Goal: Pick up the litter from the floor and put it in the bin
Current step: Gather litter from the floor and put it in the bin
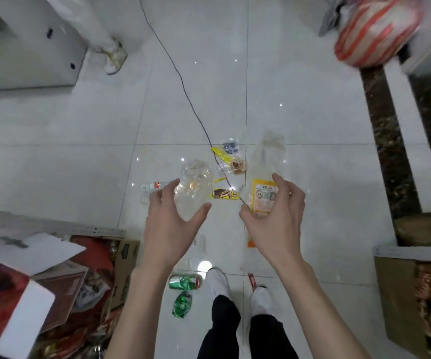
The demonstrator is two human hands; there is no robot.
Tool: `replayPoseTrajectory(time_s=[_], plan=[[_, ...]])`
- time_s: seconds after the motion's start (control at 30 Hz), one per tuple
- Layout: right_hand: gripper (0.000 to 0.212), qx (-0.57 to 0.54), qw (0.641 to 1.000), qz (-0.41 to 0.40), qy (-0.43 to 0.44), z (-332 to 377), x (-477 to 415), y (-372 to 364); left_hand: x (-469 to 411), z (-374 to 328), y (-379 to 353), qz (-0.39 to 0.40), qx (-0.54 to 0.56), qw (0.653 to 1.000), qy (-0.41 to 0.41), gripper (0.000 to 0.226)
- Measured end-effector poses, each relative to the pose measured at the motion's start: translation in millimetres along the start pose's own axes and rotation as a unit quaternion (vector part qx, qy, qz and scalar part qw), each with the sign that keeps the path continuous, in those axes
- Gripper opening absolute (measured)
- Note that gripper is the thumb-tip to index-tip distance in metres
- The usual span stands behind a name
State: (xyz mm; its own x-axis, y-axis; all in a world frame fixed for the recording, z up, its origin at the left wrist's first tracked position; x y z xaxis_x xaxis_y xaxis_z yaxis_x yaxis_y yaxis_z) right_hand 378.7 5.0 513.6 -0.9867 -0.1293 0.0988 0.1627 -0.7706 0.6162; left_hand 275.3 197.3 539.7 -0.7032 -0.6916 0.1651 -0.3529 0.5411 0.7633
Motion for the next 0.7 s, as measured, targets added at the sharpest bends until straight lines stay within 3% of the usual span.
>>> replayPoseTrajectory(time_s=[0.17, 0.33, 0.53, 0.7], plan=[[0.083, -0.058, 0.998, -0.032, 0.022, 66.7, 17.1, 97.2, 36.8, -93.5, 66.9, -0.039, 0.041, 0.998, -0.038, 0.078], [0.081, -0.063, 0.993, -0.077, 0.063, 109.1, 49.8, 161.4, 69.4, -140.7, 107.6, -0.041, 0.07, 0.995, -0.063, 0.078], [0.079, -0.052, 0.99, -0.127, 0.035, 106.5, 104.4, 182.7, 95.4, -148.1, 110.9, 0.009, 0.081, 0.992, -0.097, 0.078], [0.078, -0.025, 0.981, -0.184, -0.048, 74.6, 167.5, 190.8, 121.7, -135.1, 81.0, 0.098, 0.061, 0.983, -0.143, 0.079]])
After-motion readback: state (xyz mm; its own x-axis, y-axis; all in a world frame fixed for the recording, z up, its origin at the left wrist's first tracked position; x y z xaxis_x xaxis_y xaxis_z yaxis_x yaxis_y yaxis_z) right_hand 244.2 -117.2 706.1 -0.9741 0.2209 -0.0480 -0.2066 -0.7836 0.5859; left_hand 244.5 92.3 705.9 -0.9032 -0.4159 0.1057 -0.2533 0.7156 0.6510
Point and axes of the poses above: each hand's wrist, its own x-axis away from the middle knuckle, its own y-axis out of the back of the hand, z = x × y, the point moved 5 cm from there along -x, towards the middle knuckle, and after that the axes turned 3 degrees about -z, right-handed, at the moved point
